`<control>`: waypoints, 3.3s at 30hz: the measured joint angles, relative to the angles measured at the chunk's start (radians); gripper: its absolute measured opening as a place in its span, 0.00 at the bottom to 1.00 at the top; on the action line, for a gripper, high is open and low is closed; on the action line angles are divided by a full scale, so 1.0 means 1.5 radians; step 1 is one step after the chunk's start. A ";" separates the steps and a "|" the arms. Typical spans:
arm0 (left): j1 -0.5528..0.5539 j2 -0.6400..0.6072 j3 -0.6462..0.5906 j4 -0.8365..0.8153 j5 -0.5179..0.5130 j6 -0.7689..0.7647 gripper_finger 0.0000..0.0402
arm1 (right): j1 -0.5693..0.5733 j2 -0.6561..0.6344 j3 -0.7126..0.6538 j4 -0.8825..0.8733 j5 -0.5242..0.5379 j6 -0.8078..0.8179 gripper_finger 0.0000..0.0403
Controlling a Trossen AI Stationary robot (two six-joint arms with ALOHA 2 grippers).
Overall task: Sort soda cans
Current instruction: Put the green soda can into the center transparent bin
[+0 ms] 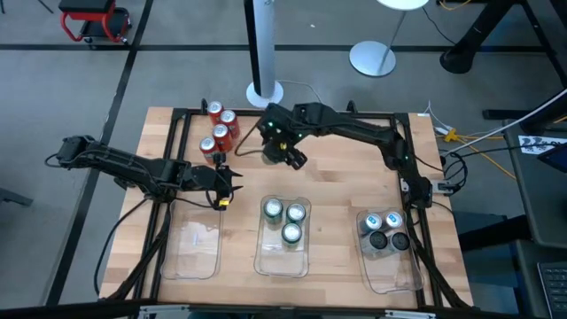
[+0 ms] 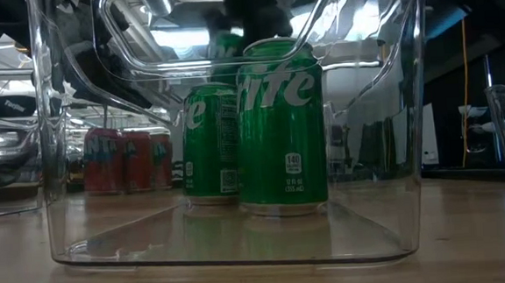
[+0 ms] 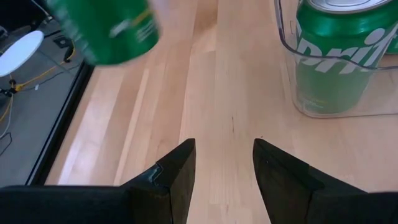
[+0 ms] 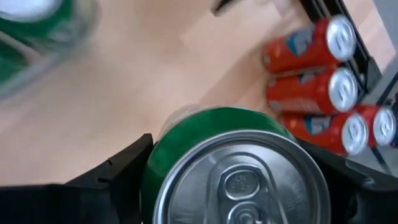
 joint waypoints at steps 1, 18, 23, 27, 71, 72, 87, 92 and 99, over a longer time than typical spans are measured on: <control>0.000 0.000 0.000 0.000 0.000 0.000 0.38 | 0.009 -0.005 0.000 -0.008 0.004 0.001 0.77; 0.000 0.000 0.000 0.004 0.000 0.000 0.38 | 0.199 -0.050 0.000 -0.022 0.020 0.059 0.77; 0.000 0.000 0.000 0.006 0.000 -0.001 0.38 | 0.243 -0.050 0.000 -0.004 0.026 0.085 0.77; 0.000 0.000 0.000 0.006 0.000 -0.002 0.38 | 0.269 -0.050 -0.007 0.023 0.026 0.098 0.76; 0.000 0.000 0.001 0.022 0.000 -0.003 0.38 | 0.278 0.016 -0.197 0.184 -0.057 0.140 0.76; 0.000 0.000 0.001 0.023 0.000 -0.004 0.38 | 0.277 0.016 -0.197 0.184 -0.057 0.140 0.76; 0.000 0.000 0.001 0.023 0.000 -0.004 0.38 | 0.264 0.044 -0.194 0.191 -0.091 0.175 0.76; 0.000 0.000 0.001 0.023 0.000 -0.004 0.38 | 0.256 0.045 -0.195 0.193 -0.084 0.206 0.76; 0.000 0.000 0.001 0.023 0.000 -0.004 0.38 | 0.248 0.048 -0.194 0.196 -0.090 0.278 0.76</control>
